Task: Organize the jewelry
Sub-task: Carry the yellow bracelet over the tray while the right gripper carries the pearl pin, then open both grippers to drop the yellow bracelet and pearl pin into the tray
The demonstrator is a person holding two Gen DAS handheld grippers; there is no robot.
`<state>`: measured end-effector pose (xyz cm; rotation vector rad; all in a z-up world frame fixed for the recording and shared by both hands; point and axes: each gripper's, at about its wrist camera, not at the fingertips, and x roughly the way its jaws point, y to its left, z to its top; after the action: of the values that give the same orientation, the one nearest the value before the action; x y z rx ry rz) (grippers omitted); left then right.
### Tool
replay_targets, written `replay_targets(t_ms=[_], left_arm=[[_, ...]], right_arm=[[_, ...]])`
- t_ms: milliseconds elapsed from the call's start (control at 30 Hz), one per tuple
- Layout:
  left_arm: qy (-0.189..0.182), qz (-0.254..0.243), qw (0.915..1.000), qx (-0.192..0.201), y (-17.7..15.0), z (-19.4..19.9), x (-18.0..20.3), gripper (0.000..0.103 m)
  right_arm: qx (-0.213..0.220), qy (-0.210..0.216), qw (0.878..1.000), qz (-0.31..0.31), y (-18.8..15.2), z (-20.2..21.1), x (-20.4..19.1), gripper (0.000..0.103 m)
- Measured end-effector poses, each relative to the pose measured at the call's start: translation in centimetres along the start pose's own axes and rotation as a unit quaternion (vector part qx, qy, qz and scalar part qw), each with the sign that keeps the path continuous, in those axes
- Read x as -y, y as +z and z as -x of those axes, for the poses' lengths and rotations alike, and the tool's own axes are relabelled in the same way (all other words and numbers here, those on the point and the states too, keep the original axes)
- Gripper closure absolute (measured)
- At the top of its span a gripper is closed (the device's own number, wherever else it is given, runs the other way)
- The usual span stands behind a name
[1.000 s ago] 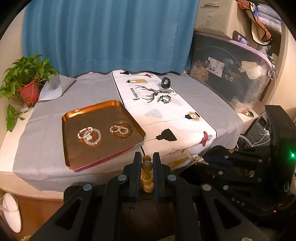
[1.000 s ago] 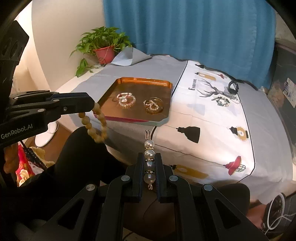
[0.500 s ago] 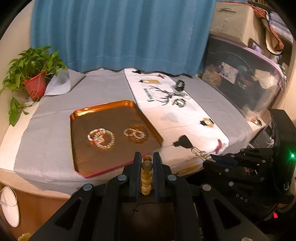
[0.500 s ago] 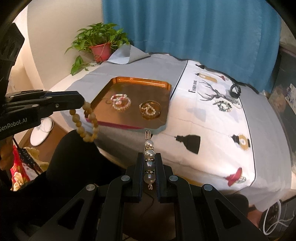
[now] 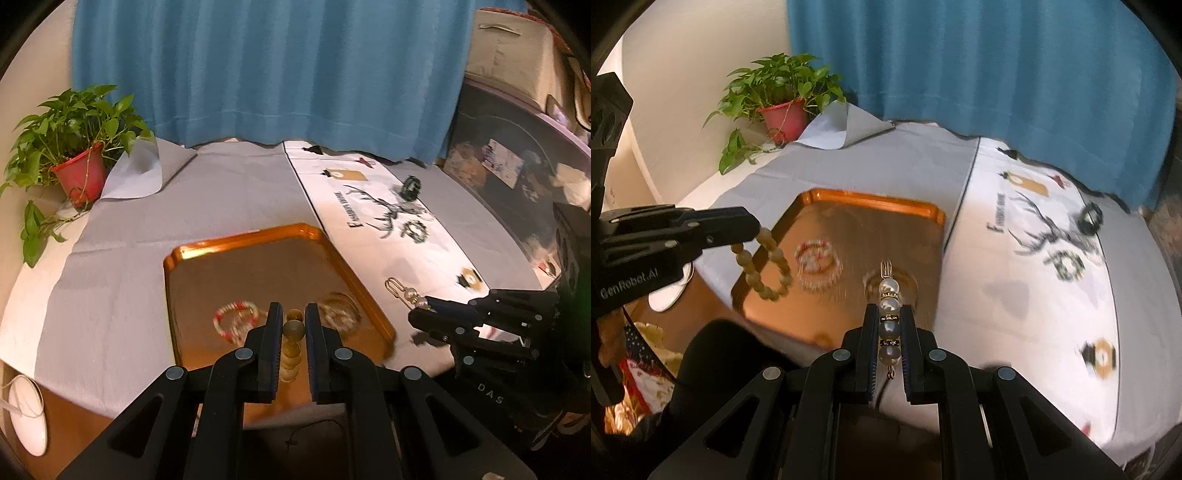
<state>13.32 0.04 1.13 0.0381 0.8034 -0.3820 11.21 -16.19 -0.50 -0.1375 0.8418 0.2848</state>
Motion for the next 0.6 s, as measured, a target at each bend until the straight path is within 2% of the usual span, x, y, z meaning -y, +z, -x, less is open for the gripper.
replay_targets(t_ms=[200,367,433,467,533,567,600], left_arm=[[0.014,0.001,0.9999,-0.007,1.8,-3.3,-1.8,0.093],[0.027,0.004,0.9995,-0.017,2.4,-5.9,-2.8,0.093],[0.039,0.01,0.999,-0.018,2.5,-6.6,-3.2,0.092],[0.044,0.015,0.9988,-0.017,2.5,-6.9,-3.5,0.088],[0.056,0.021,0.9979,-0.026,2.5,-7.3,-3.9,0.049],[0.071,0.025,0.9968,-0.029,2.4,-7.2,-4.0,0.014],[0.088,0.026,0.9956,-0.019,2.2,-6.8,-3.9,0.002]], right_arm=[[0.0,-0.003,1.0,0.004,2.8,-4.5,0.0,0.091],[-0.011,-0.009,1.0,0.001,3.5,-7.7,0.5,0.091],[-0.016,-0.007,1.0,-0.003,3.6,-8.6,0.8,0.091],[-0.021,-0.008,1.0,-0.006,3.6,-9.2,1.0,0.09],[-0.037,-0.009,0.999,-0.012,3.6,-9.8,1.2,0.084],[-0.043,-0.01,0.999,-0.015,3.5,-9.9,1.4,0.066],[-0.045,-0.011,0.999,-0.021,3.2,-9.7,1.6,0.041]])
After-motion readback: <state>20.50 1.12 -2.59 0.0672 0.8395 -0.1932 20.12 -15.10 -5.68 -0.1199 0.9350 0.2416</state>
